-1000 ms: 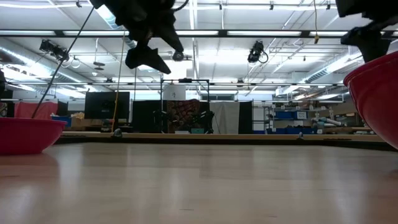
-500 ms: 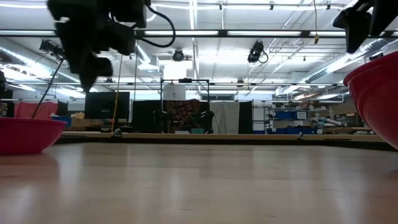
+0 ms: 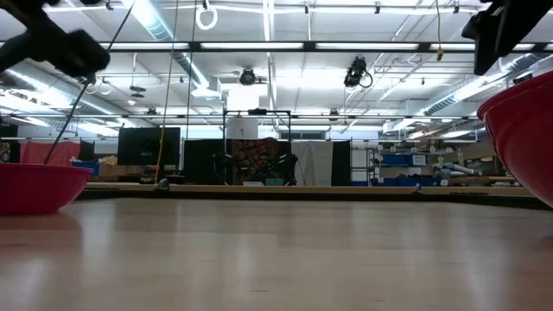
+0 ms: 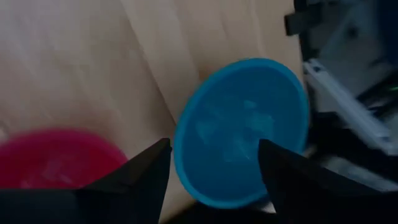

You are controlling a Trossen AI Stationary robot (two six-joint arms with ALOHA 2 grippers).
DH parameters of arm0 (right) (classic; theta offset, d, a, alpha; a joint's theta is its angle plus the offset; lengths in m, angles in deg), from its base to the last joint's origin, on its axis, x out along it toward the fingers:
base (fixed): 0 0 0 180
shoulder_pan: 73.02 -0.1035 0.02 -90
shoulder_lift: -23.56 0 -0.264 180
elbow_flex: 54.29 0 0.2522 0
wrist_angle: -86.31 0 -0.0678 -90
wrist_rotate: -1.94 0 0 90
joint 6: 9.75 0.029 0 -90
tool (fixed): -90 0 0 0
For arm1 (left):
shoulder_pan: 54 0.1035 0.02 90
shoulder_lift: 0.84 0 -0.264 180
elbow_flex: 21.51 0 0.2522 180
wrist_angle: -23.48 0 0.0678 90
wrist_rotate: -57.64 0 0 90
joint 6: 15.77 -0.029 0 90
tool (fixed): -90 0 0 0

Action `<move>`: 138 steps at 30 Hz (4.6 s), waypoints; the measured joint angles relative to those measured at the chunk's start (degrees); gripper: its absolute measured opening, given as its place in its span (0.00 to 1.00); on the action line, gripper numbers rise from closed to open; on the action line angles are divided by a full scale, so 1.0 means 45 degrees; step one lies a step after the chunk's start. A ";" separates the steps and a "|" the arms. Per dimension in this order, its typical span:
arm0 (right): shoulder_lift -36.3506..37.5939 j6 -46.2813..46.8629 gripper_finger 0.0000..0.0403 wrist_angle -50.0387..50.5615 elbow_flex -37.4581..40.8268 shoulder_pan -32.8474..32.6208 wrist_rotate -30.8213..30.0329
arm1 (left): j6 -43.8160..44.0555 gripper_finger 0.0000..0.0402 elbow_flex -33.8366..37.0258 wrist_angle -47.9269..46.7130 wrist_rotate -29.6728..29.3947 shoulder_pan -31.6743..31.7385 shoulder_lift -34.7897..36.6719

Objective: Nest bowls inside each other
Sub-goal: Stack the blue bowl on top of the green bowl

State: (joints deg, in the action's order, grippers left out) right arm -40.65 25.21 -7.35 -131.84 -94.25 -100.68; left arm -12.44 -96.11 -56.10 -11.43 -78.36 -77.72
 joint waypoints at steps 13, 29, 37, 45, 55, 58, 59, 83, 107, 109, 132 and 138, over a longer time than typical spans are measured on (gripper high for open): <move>-0.0096 -0.0381 0.69 -0.1213 0.0010 0.0015 -0.1050 | -0.0678 0.53 0.0097 0.1618 -0.1121 -0.1418 -0.1645; -0.1053 -0.0013 0.69 -0.2523 0.0010 0.0022 -0.1092 | -0.1164 0.26 0.0107 0.1222 -0.0524 -0.1262 -0.4348; -0.1132 -0.0194 0.69 -0.2498 0.0010 0.0156 -0.1271 | 0.0523 0.04 0.0092 0.1631 -0.0490 -0.1049 -0.3891; -0.1127 -0.0141 0.69 -0.2221 0.0010 0.0496 -0.1201 | 0.4555 0.03 0.0068 0.2181 -0.2465 0.0767 -0.2330; -0.1127 0.0863 0.69 -0.3846 0.0006 0.0899 -0.1812 | 1.1144 0.04 0.0058 0.6282 -0.6172 0.3945 -0.1060; -0.1123 0.0975 0.67 -0.3576 0.0005 0.0932 -0.1759 | 1.1425 0.04 0.0058 0.7824 -0.6518 0.4352 -0.1064; -0.1090 0.0997 0.66 -0.3205 0.0005 0.0942 -0.1363 | 1.1438 0.04 0.0058 0.8218 -0.6543 0.4450 -0.1064; 0.0058 0.0325 0.67 0.1069 0.2061 -0.2040 0.0103 | 1.0740 0.04 0.0058 0.9412 -0.7072 0.4581 -0.1069; -0.0018 0.2334 0.72 0.2263 0.2589 -0.2189 0.0122 | 1.0359 0.05 0.0058 0.9430 -0.6829 0.4625 -0.1079; -0.0019 0.2317 0.72 0.2084 0.2832 -0.2333 -0.0224 | 1.0321 0.05 0.0058 0.9422 -0.6829 0.4625 -0.1079; -0.0061 0.2760 0.68 0.0322 0.0996 -0.2138 -0.1873 | 1.0797 0.05 0.0052 1.0973 -0.7664 0.4500 -0.1201; -0.0125 0.3196 0.68 -0.5162 0.0835 -0.1017 -0.5116 | 1.1956 0.05 0.0048 1.1278 -1.0469 0.4553 -0.1820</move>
State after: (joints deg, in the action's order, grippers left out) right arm -41.21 39.59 -30.58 -128.08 -98.83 -123.71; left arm 41.36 -95.90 -5.35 -58.54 -57.88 -85.91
